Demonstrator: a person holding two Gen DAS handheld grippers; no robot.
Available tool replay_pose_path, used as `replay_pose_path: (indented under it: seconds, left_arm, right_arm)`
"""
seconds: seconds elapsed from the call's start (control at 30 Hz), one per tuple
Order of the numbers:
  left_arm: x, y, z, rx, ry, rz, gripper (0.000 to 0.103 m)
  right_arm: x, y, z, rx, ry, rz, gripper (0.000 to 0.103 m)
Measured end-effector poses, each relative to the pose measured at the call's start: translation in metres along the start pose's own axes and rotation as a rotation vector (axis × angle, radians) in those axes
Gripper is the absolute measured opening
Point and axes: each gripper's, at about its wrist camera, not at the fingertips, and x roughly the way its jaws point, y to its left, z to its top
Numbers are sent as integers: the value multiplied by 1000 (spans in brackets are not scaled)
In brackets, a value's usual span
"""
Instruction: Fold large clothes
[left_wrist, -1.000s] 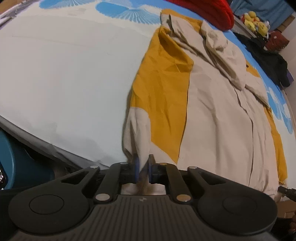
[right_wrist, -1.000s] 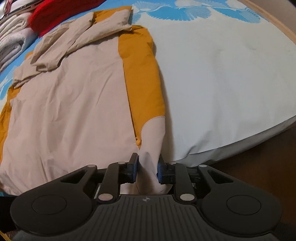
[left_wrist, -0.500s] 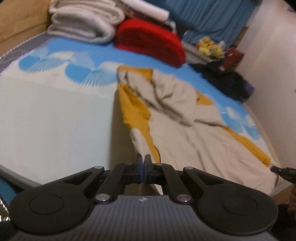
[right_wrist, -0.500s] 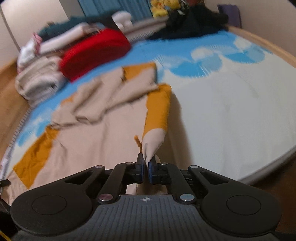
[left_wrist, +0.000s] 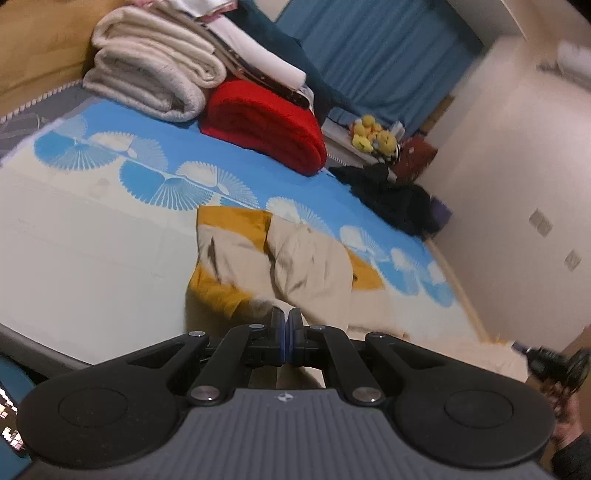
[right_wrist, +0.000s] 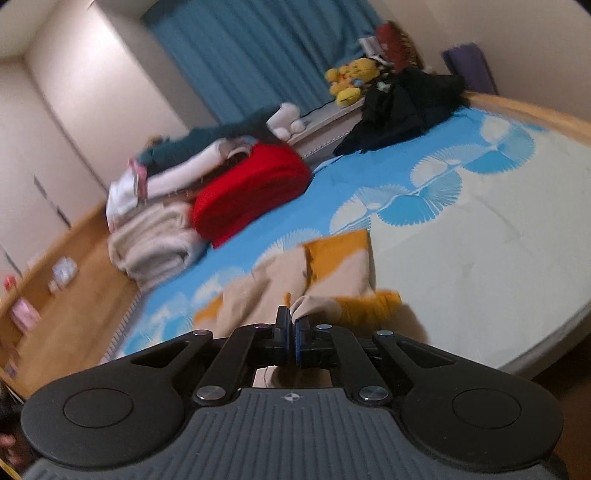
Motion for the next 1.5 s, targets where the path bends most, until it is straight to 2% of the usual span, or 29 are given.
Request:
replay_pose_path:
  seconds: [0.13, 0.27, 0.37, 0.47, 0.5, 0.57, 0.63, 0.67, 0.77, 0.9, 1.0, 1.07, 1.13, 1.27, 1.33, 1.4, 1.43, 1.5]
  left_arm:
    - [54, 23, 20, -40, 15, 33, 1]
    - [141, 53, 44, -108, 44, 42, 1]
    - [202, 69, 63, -102, 50, 88, 1]
    - [238, 87, 72, -161, 36, 135, 6]
    - [242, 91, 75, -188, 32, 128, 9]
    - [240, 91, 78, -212, -13, 110, 42]
    - [238, 84, 77, -176, -22, 131, 45]
    - [240, 82, 76, -138, -2, 153, 45]
    - [248, 78, 69, -40, 60, 241, 45]
    - [259, 83, 53, -14, 115, 261, 45]
    - [275, 76, 44, 67, 171, 299, 46]
    - [285, 66, 41, 129, 185, 309, 58]
    - [295, 54, 35, 178, 206, 310, 63]
    - [324, 30, 24, 294, 276, 245, 62]
    - [343, 13, 13, 407, 333, 264, 62]
    - [363, 0, 2, 514, 384, 298, 56]
    - [372, -7, -1, 556, 388, 305, 51]
    - [380, -13, 3, 570, 342, 297, 49]
  right_arm:
    - [38, -17, 11, 39, 9, -25, 2]
    - [120, -30, 28, 40, 62, -51, 2]
    - [184, -39, 45, 42, 89, -89, 2]
    - [234, -42, 57, 46, 71, -153, 8]
    - [246, -44, 58, 36, 53, -185, 15]
    - [261, -51, 55, 34, 25, -222, 17]
    - [269, -65, 44, 56, 22, -213, 17]
    - [276, -68, 40, 65, 71, -247, 17]
    - [282, -66, 38, 13, 78, -235, 18]
    - [298, -62, 28, 9, 163, -214, 25]
    - [311, -51, 15, -40, 226, -186, 25]
    - [325, -45, 7, -84, 284, -190, 25]
    - [337, -42, -1, -81, 328, -159, 27]
    - [358, -38, -10, 8, 409, -59, 33]
    - [371, -27, -15, -21, 453, -20, 34]
    - [386, -13, -23, -92, 503, -21, 34]
    - [394, -7, -27, -125, 531, -27, 34]
    - [407, 1, -32, -167, 558, -38, 34]
